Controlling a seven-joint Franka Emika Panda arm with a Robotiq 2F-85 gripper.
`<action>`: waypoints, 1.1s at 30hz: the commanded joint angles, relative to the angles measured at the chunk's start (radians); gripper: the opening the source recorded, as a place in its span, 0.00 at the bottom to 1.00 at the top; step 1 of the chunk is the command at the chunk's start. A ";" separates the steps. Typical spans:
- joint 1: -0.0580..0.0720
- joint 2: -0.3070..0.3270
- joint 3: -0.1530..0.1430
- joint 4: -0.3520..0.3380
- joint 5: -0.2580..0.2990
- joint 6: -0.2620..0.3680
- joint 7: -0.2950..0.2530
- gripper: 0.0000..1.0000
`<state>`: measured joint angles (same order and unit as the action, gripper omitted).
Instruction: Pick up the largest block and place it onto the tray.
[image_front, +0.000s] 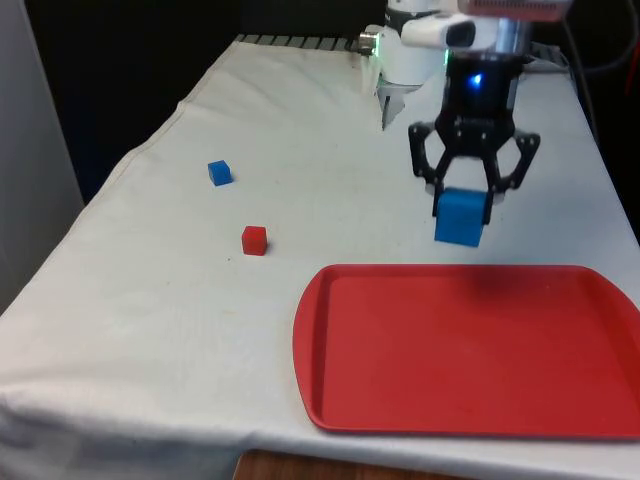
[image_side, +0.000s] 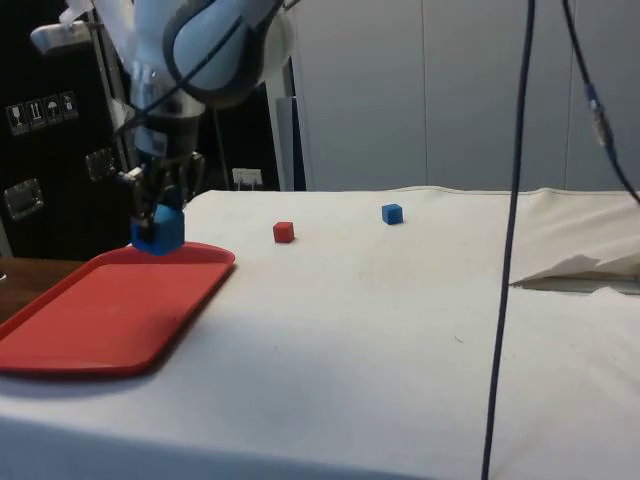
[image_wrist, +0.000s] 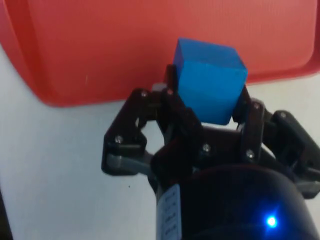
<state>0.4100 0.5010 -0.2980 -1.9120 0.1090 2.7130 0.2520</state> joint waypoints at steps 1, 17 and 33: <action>-0.012 0.028 0.013 0.024 0.014 0.007 -0.011 0.00; -0.026 0.220 0.012 0.192 0.034 0.006 -0.014 0.00; -0.024 0.271 0.011 0.201 0.034 0.039 -0.003 1.00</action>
<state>0.3930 0.7690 -0.2970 -1.7150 0.1350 2.7460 0.2530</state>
